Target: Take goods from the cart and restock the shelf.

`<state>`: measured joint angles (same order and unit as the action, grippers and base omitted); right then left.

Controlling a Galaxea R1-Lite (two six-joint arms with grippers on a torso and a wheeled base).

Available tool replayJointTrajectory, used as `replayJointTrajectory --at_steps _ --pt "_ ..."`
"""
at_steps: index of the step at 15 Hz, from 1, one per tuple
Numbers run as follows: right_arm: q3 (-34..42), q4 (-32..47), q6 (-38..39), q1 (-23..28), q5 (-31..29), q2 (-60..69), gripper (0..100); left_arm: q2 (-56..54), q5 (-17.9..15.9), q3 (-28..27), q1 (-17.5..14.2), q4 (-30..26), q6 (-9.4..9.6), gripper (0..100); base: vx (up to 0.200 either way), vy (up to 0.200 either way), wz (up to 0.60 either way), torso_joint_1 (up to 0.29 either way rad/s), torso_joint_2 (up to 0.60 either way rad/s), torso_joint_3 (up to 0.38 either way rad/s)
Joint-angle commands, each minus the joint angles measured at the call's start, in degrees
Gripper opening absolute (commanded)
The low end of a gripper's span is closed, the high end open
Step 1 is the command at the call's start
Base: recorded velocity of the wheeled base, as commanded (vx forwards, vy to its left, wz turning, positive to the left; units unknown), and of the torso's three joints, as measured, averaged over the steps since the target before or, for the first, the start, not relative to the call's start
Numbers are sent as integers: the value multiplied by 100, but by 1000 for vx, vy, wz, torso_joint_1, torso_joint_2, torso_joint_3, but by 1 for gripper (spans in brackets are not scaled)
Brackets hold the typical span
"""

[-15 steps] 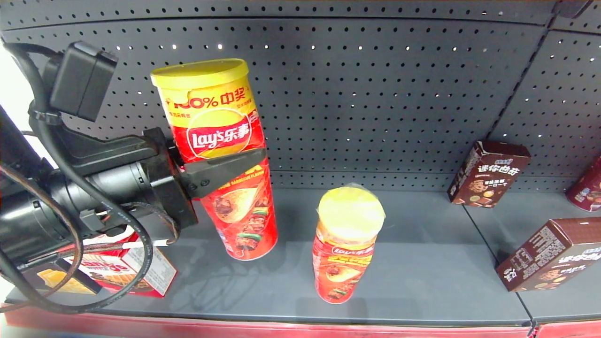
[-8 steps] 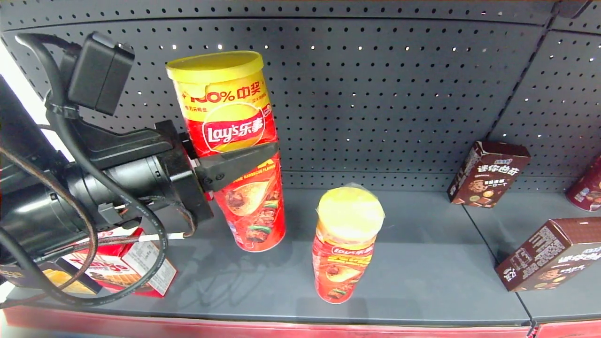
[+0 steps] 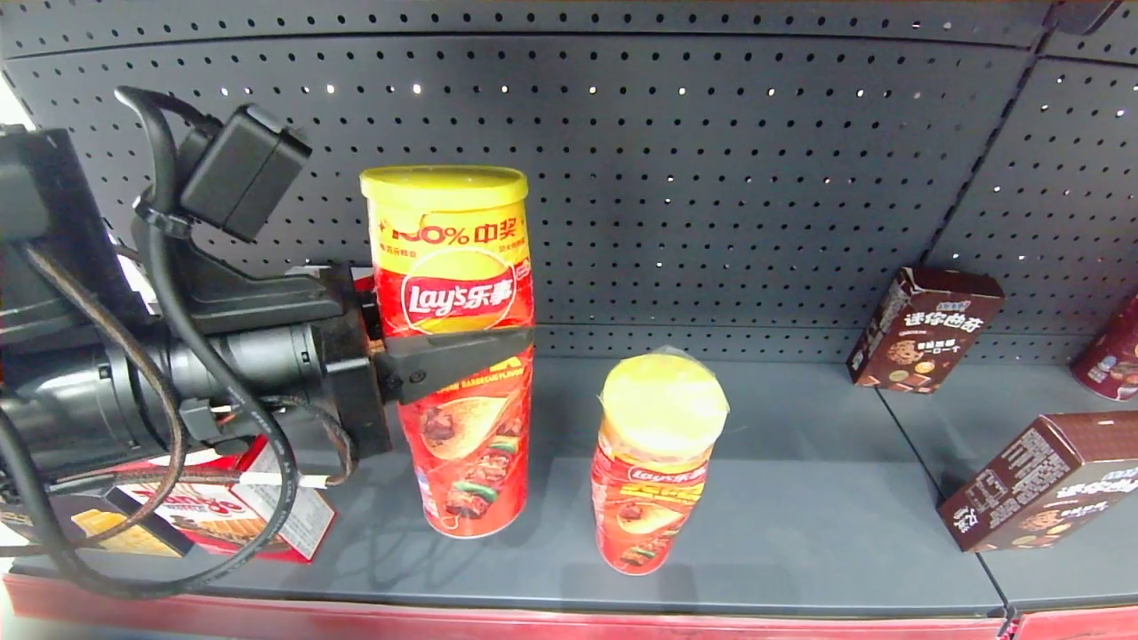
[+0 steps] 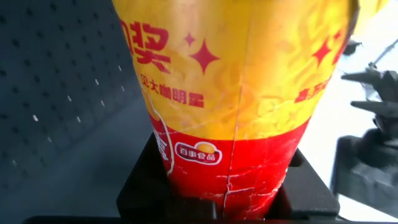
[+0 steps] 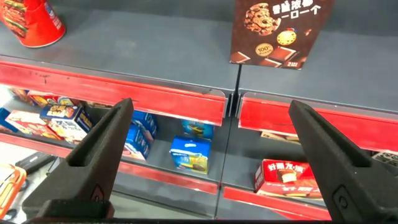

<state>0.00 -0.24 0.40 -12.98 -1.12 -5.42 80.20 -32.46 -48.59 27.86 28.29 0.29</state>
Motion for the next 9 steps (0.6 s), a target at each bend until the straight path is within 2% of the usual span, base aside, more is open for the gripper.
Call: replayJointTrajectory --at_steps 1,2,3,5,6,7,9 --pt "0 -2 -5 -2 -2 -29 100 92 3 -212 -184 -61 120 0 0 0 0 0 0 0" --pt "0 -2 4 -2 -2 -29 100 242 3 -221 -272 -17 234 0 0 0 0 0 0 0" --pt "0 -2 4 -2 -2 -29 100 619 -23 -309 -465 423 507 0 0 0 0 0 0 0" --pt "0 -2 4 -2 -2 -29 100 1050 21 -652 -430 809 516 0 0 0 0 0 0 0" --pt "0 -2 -5 -2 -2 -29 100 1156 30 -739 -430 871 542 0 0 0 0 0 0 0" --pt "0 -2 4 -2 -2 -29 100 1577 100 -1135 -439 959 595 0 0 0 0 0 0 0" --pt "0 -2 4 -2 -2 -29 100 1824 144 -1460 -413 959 621 0 0 0 0 0 0 0"
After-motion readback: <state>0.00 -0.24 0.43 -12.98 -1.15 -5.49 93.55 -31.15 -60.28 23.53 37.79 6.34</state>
